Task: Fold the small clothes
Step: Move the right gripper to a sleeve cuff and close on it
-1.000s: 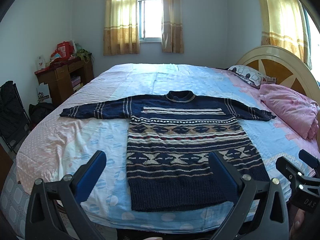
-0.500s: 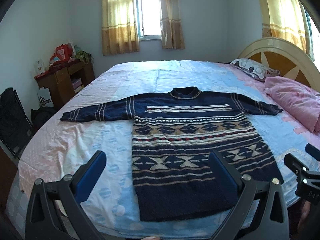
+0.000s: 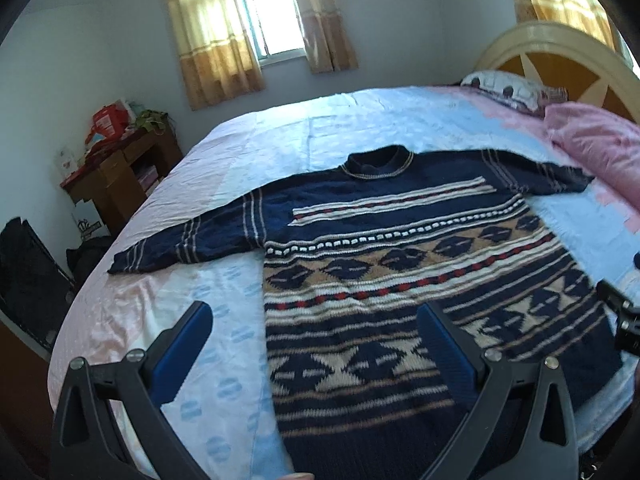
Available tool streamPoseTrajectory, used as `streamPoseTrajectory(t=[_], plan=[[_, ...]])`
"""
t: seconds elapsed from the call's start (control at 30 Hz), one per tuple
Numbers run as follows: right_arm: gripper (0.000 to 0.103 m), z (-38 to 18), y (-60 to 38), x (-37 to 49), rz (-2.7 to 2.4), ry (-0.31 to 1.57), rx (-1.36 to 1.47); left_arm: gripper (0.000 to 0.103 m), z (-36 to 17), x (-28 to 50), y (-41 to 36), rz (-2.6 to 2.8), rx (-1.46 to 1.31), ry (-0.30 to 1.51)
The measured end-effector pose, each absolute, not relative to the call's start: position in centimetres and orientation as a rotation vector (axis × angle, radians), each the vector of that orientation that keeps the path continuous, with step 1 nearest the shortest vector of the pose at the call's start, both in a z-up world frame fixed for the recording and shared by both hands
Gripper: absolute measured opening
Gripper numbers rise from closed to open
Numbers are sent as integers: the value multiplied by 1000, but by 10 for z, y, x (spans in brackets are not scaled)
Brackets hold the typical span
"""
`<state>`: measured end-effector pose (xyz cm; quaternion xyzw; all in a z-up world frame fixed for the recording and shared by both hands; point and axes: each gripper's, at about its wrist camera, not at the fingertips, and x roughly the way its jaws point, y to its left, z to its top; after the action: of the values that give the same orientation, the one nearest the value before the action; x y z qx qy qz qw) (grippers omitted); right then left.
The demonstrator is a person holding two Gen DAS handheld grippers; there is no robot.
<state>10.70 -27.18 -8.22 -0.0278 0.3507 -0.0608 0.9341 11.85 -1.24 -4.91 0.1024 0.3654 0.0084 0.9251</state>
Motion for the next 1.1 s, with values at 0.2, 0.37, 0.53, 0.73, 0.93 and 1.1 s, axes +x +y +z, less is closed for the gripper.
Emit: streamPoseTrajectory(t=[0.2, 0.37, 0.53, 0.73, 0.93, 1.1], plan=[[102, -100, -301, 149, -179, 758, -54, 103, -57, 168, -17, 45, 240, 716], [102, -107, -323, 176, -211, 777, -53, 103, -59, 206, -22, 67, 239, 705], [102, -112, -344, 202, -236, 782, -42, 103, -62, 239, -33, 78, 236, 665], [102, -114, -380, 231, -250, 790, -13, 103, -74, 276, -42, 106, 234, 628], [101, -114, -435, 257, -302, 773, 81, 103, -104, 306, -35, 145, 175, 700], [84, -119, -497, 287, -357, 780, 196, 103, -127, 315, -23, 170, 117, 762]])
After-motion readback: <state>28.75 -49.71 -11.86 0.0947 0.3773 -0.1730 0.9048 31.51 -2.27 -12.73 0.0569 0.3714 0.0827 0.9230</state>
